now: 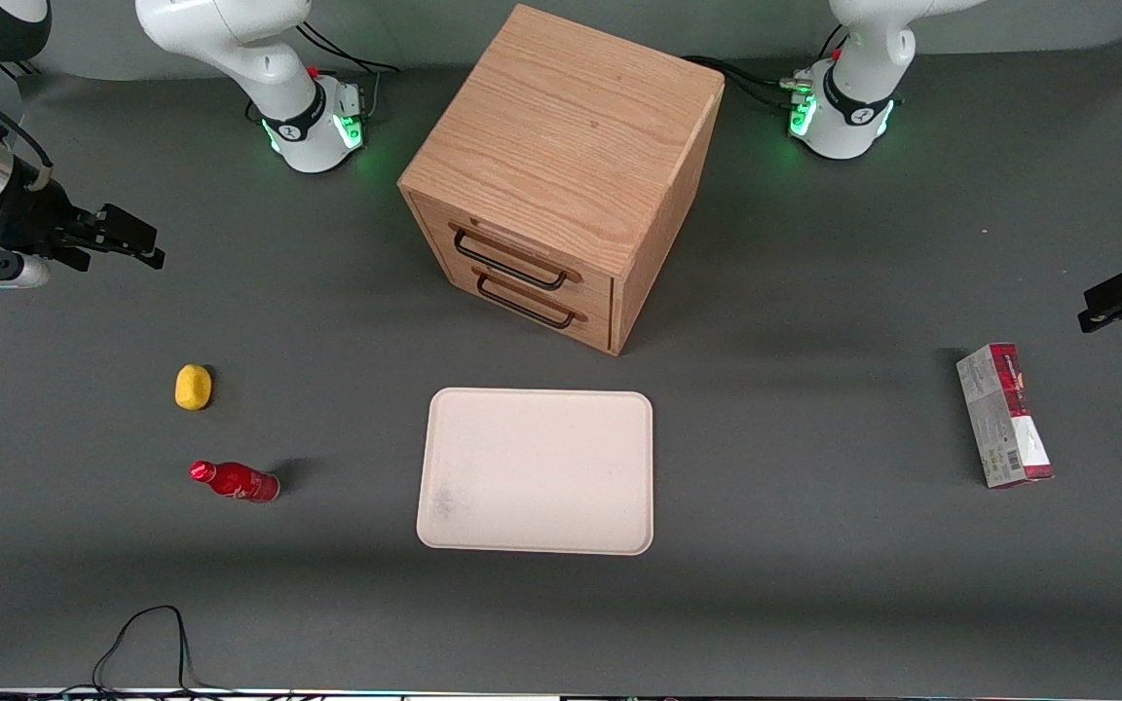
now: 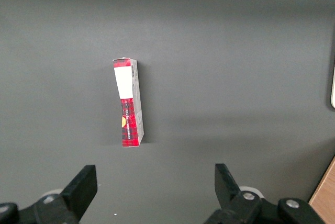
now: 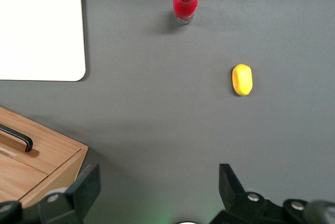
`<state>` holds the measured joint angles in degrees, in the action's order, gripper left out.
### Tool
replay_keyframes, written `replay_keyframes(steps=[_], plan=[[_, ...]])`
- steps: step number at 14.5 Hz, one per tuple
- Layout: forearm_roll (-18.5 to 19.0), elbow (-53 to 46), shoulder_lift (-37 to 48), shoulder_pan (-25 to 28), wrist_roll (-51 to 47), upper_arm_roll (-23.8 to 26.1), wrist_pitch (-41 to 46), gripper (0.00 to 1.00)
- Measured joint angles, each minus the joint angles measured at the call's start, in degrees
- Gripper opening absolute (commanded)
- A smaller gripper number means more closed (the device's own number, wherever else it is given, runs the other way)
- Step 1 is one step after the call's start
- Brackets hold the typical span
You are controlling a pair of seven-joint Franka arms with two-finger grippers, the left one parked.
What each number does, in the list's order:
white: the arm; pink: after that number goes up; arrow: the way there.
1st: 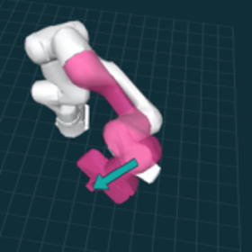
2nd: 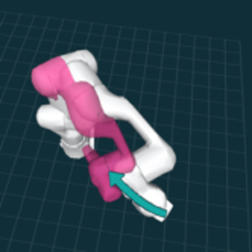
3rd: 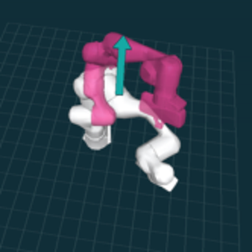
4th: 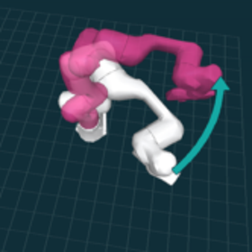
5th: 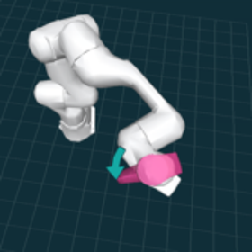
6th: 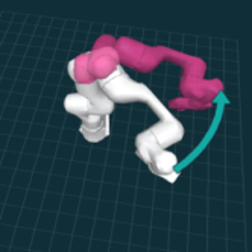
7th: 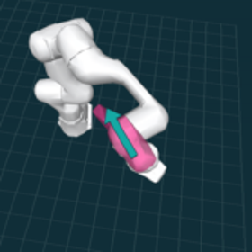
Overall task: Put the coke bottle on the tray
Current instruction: 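Move the right gripper down toward the red Coca-Cola bottle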
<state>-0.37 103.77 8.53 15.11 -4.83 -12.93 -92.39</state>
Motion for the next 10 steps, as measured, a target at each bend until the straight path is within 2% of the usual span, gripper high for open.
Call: replay_keyframes(steps=[5, 10], plan=[[0.01, -2.78, -1.52, 0.00, -0.16, 0.18, 0.26, 1.00], [0.01, -16.88, -14.27, -0.19, 0.96, -0.13, 0.14, 1.00]])
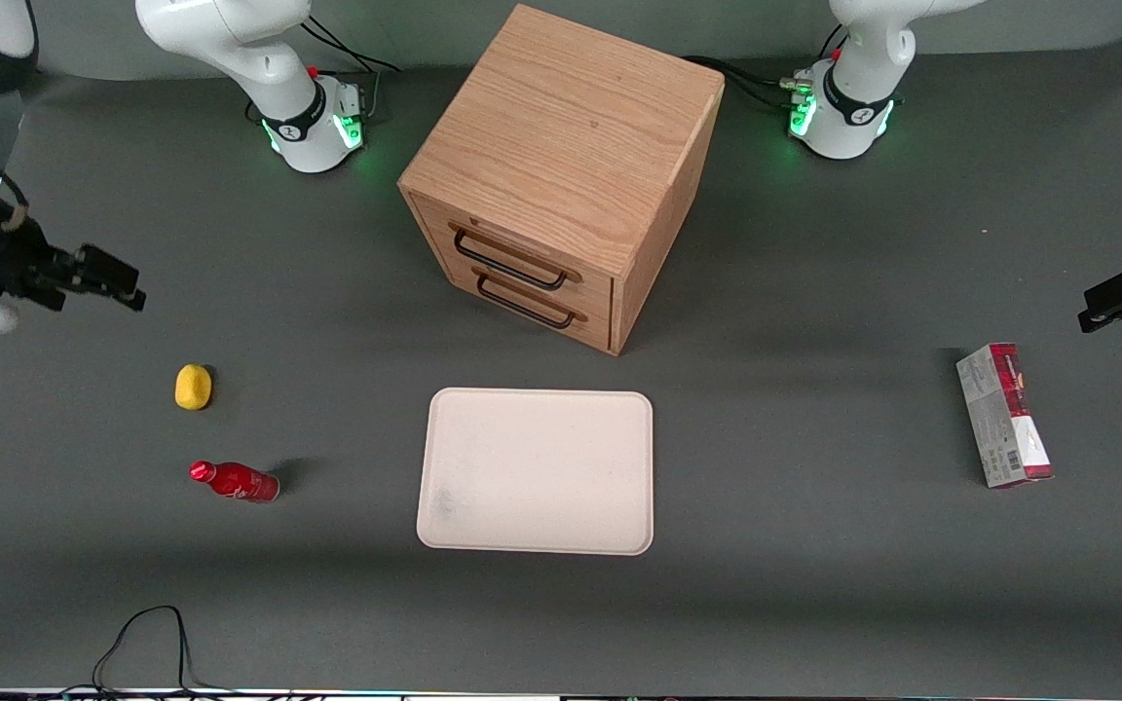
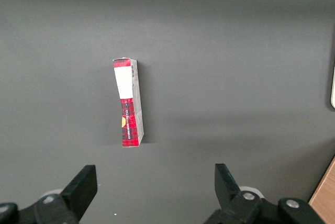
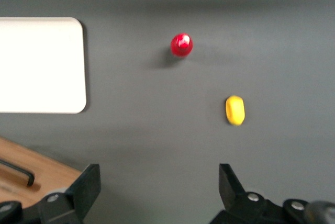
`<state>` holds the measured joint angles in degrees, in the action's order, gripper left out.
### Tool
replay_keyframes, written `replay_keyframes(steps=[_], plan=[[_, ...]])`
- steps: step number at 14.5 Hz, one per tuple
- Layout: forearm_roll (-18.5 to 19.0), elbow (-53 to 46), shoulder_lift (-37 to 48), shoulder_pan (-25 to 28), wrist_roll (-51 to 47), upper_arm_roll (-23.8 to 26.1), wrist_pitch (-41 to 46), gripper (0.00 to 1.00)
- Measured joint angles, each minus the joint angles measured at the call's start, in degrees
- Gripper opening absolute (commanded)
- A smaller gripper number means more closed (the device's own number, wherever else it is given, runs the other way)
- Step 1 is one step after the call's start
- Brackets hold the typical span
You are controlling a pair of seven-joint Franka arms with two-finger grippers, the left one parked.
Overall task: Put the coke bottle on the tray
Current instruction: 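Move the right gripper down toward the red Coca-Cola bottle, then close the right gripper on the bottle and lift it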
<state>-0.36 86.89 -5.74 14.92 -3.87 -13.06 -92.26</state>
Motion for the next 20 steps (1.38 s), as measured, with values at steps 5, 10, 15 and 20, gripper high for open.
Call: replay_keyframes(steps=[5, 10, 15, 20], plan=[[-4.77, -13.51, -20.32, -1.34, 6.61, -3.81, -2.11, 1.00], [-6.48, -12.49, -28.72, -1.88, 7.24, -4.49, -14.65, 1.00], [-7.65, -2.28, -29.12, -1.70, 7.24, -4.40, -24.93, 1.00], [-8.72, 1.14, -28.88, -1.48, 7.37, -4.38, -28.19, 0.78]])
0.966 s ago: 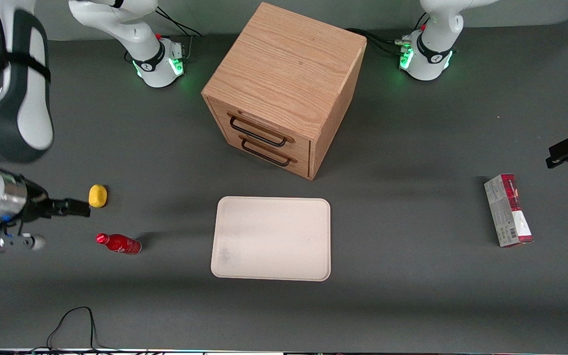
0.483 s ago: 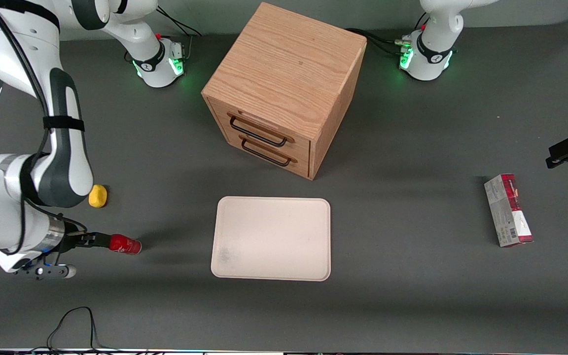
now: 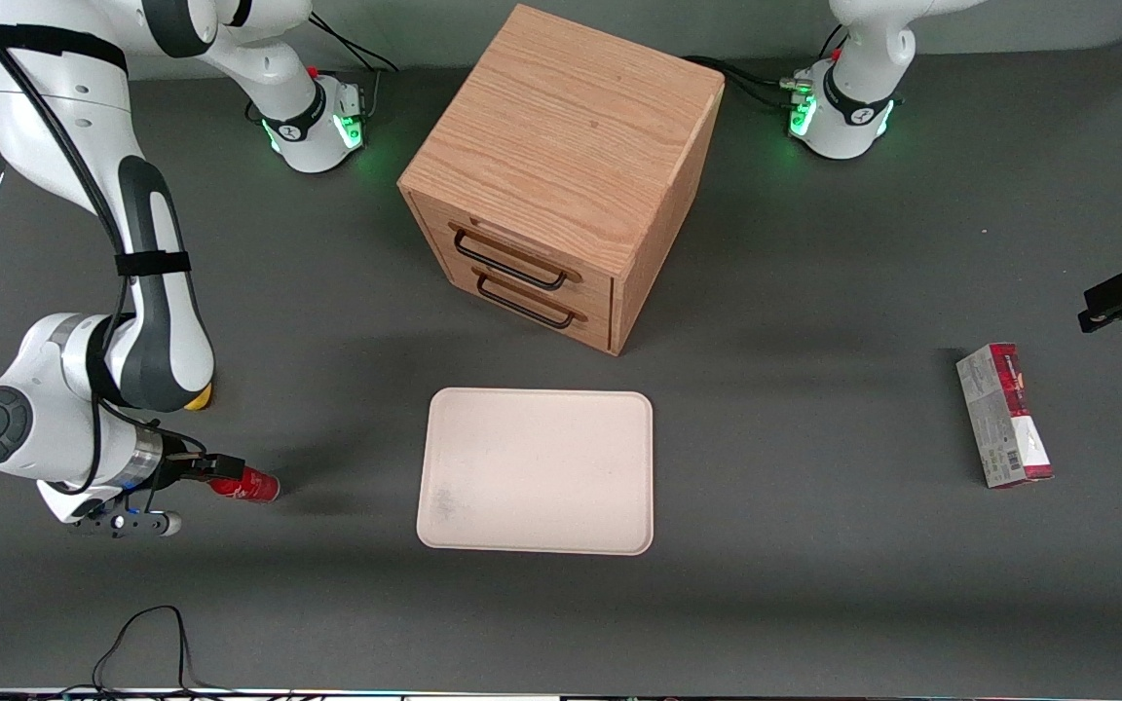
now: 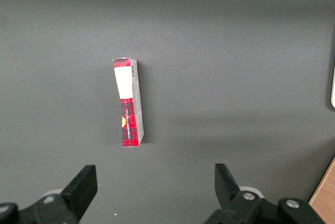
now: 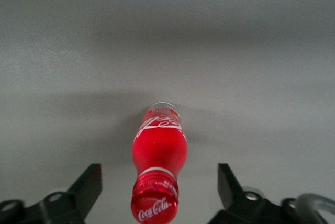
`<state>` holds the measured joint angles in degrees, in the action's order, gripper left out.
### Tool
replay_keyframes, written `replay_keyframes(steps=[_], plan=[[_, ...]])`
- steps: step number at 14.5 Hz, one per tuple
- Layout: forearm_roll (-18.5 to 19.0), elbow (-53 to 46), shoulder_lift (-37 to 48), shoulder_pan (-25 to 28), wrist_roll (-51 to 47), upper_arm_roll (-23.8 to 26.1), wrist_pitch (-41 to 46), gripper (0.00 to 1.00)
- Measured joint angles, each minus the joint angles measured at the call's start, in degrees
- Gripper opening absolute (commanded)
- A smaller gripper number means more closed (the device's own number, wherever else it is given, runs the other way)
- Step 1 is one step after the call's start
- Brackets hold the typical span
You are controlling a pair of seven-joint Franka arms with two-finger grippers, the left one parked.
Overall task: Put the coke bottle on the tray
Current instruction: 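Close the right gripper on the bottle and lift it, then carry the bottle over the cream tray and lower it upright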
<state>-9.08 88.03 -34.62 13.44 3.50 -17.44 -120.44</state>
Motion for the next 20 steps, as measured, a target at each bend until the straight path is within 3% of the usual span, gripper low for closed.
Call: replay_keyframes(steps=[2, 3, 5, 10, 14, 18, 20], plan=[[-0.49, 0.37, 0.06, 0.03, 1.22, 0.00, -1.12, 0.37], [-1.21, 0.54, 0.07, 0.03, 2.11, 0.00, -1.30, 0.22], [-1.65, 0.59, 0.10, 0.03, 2.86, 0.00, -1.40, 0.01], [-1.68, 0.60, 2.09, 0.11, 3.03, -0.01, 0.14, 0.00], [-0.62, 0.27, 11.51, 1.95, 1.82, 0.49, 14.45, 0.00], [2.39, 0.57, 24.26, 2.38, -3.53, 4.36, 29.73, 0.00], [2.98, 0.82, 28.42, 2.36, -6.67, 6.92, 32.57, 0.00]])
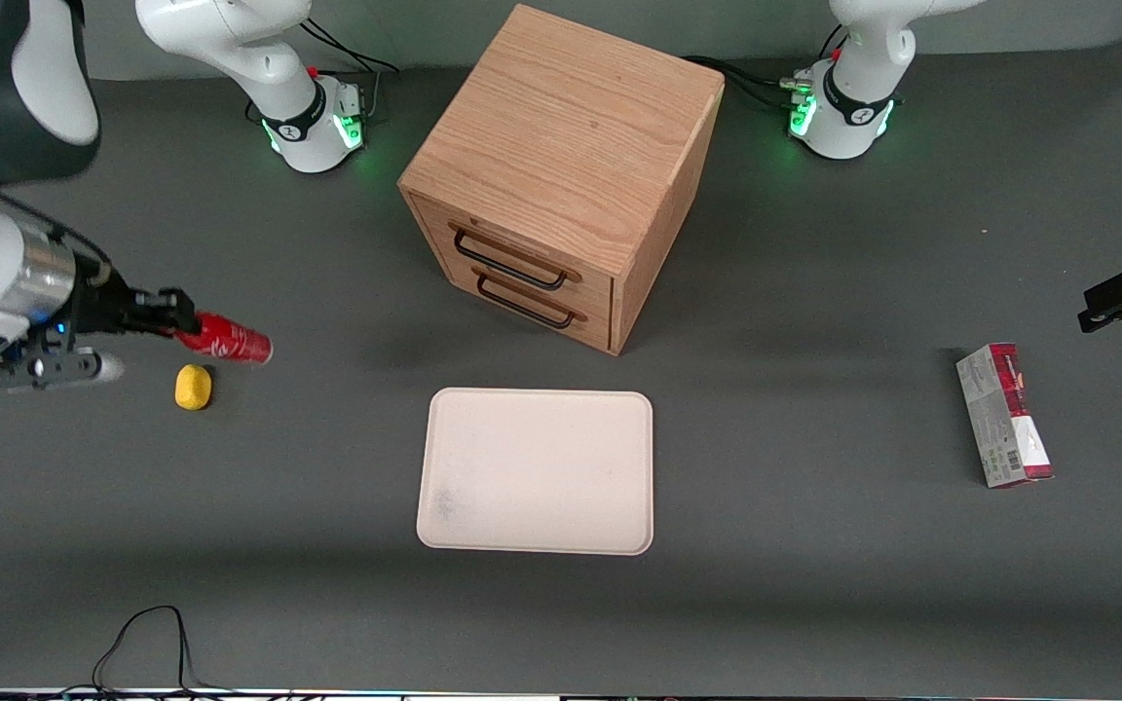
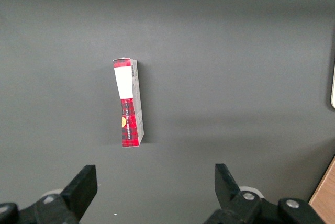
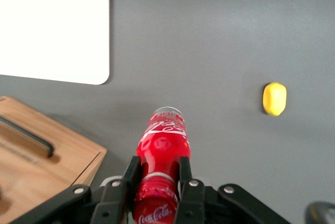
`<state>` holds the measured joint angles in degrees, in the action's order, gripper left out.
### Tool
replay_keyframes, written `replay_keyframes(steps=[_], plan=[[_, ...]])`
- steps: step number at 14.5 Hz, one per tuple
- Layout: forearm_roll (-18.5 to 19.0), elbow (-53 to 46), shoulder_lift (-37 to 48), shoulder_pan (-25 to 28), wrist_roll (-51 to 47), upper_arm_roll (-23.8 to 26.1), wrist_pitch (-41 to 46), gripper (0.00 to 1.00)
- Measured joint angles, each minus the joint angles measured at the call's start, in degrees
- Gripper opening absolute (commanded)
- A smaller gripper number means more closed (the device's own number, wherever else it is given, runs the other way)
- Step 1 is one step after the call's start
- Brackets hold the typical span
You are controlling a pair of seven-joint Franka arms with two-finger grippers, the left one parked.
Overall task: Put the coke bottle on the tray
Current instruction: 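Carry the bottle over the cream tray and lower it upright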
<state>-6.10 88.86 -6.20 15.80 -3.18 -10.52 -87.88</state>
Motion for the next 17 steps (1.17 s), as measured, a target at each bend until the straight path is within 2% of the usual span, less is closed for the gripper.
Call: replay_keyframes(steps=[2, 5, 7, 11, 13, 17], plan=[[2.25, -0.30, 1.80, -0.03, -4.21, 4.47, 0.17, 0.00], [4.48, -4.45, -0.36, 0.10, -9.73, 11.46, -0.87, 0.00], [5.05, -10.11, -4.75, 0.08, -12.08, 15.01, -1.22, 0.00], [11.14, -18.67, -16.59, 0.14, -18.46, 23.48, -5.92, 0.00], [12.35, -20.26, -22.22, 0.31, -19.90, 25.27, -10.70, 0.00], [16.77, -21.13, -31.68, 0.29, -19.94, 25.54, -20.11, 0.00]])
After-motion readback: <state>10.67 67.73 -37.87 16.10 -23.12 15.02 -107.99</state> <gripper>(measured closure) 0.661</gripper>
